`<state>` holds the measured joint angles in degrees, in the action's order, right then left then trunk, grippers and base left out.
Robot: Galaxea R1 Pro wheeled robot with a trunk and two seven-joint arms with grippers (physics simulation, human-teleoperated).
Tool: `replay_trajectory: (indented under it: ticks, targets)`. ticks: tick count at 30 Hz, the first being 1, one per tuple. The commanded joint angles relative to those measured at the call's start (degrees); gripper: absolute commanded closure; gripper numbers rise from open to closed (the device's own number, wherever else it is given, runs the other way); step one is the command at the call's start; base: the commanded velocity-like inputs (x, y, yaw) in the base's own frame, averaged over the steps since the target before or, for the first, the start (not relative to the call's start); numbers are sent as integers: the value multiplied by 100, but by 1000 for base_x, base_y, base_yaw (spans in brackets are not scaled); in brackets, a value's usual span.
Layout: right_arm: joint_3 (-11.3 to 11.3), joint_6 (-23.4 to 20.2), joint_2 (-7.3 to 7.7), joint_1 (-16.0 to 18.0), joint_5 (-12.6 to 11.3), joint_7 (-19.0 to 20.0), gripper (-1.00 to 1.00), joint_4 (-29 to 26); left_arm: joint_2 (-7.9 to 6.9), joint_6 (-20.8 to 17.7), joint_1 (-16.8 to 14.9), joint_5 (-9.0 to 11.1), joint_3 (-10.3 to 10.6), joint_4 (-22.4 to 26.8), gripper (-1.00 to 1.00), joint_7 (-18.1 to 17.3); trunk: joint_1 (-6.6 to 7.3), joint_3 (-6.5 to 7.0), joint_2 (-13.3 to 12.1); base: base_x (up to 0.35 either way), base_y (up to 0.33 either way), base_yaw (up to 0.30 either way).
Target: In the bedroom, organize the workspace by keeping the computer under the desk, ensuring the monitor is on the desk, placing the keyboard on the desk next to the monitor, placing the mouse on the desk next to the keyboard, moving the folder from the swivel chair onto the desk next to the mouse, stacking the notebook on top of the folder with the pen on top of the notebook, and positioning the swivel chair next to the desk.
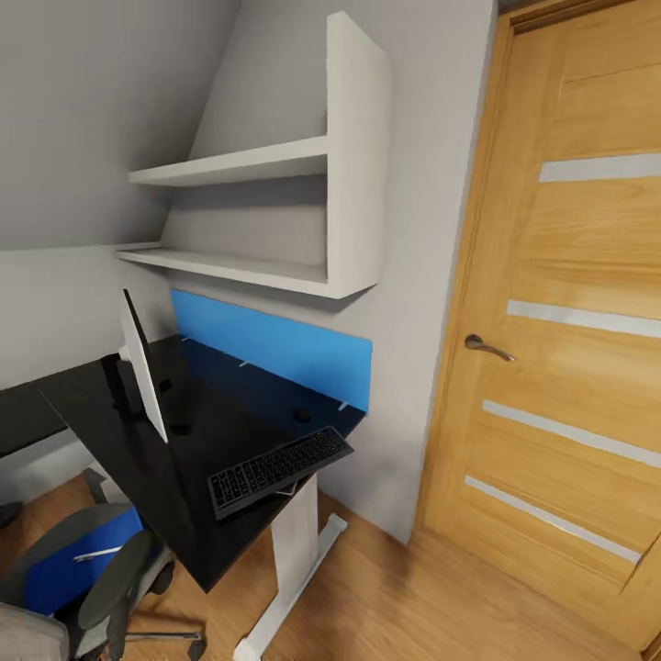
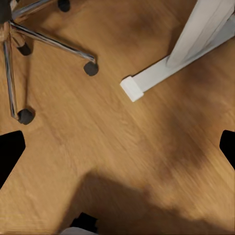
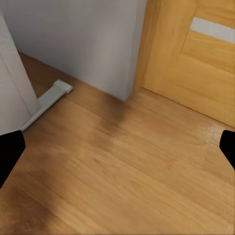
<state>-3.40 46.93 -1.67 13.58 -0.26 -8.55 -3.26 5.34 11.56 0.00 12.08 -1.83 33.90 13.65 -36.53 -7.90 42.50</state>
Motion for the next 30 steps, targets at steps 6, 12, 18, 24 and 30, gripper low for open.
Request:
replay_trajectory:
  ticks: [6, 12, 18, 24, 30]
  targets:
    - [-38, 10, -2, 5, 6, -41, -100, 9, -90, 516, 0, -226, 14, -78, -100, 23, -1, -8, 7, 0, 0, 288]
    - [-46, -170, -15, 5, 13, -36, -100, 20, -140, 699, 0, -463, 8, -235, -100, 40, -1, -8, 7, 0, 0, 288]
    - [-47, -468, -13, 5, 16, -40, -100, 7, -146, 713, 0, -482, -2, -257, -100, 43, -1, -8, 7, 0, 0, 288]
    - [-47, -562, -17, 5, 23, -41, -100, 1, -171, 716, 0, -487, -21, -326, -100, 49, -1, -8, 7, 0, 0, 288]
    - [-47, -576, -17, 5, 25, -41, -100, 1, -194, 723, 0, -487, -27, -358, -100, 53, -1, -8, 7, 0, 0, 288]
